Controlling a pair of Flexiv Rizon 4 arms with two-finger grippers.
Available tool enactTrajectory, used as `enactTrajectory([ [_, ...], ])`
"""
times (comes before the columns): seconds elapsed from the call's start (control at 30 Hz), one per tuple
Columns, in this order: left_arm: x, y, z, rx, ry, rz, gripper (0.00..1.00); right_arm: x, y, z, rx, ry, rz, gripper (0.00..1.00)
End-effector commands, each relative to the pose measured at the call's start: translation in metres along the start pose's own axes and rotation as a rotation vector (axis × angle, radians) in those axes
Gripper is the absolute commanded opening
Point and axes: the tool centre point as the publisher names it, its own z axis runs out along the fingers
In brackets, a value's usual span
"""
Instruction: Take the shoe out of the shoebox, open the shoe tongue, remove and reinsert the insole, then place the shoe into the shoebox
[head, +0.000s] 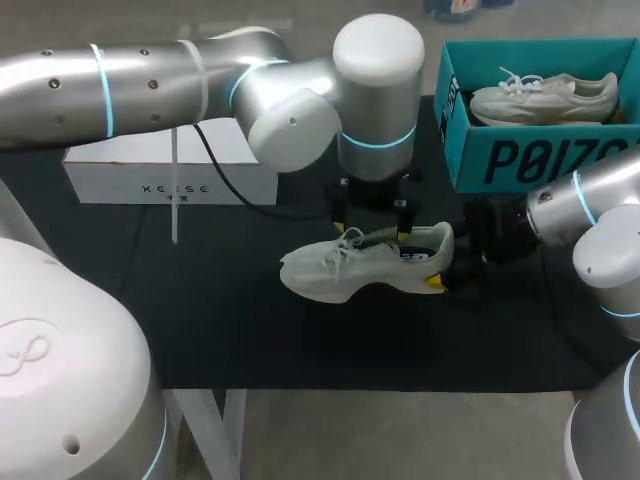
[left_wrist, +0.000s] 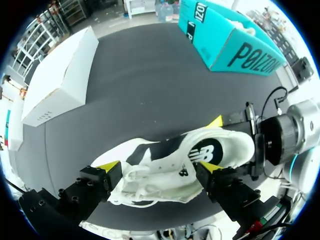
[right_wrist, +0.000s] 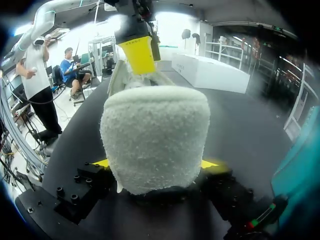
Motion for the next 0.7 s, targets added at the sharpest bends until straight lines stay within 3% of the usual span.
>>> enactTrajectory([
  [0.03, 0.009, 0.000, 0.000, 0.008, -0.003, 0.020, 1.00, -0.003, -0.002, 0.005, 0.005, -0.001, 0.001, 0.00],
  [0.2, 0.020, -0.007, 0.016, -0.006, -0.040, 0.038, 1.00, -0.003, -0.002, 0.005, 0.005, -0.001, 0.001, 0.00],
  [0.7, 0.020, -0.008, 0.040, -0.049, -0.069, 0.043, 1.00, -0.003, -0.002, 0.005, 0.005, -0.001, 0.001, 0.00],
])
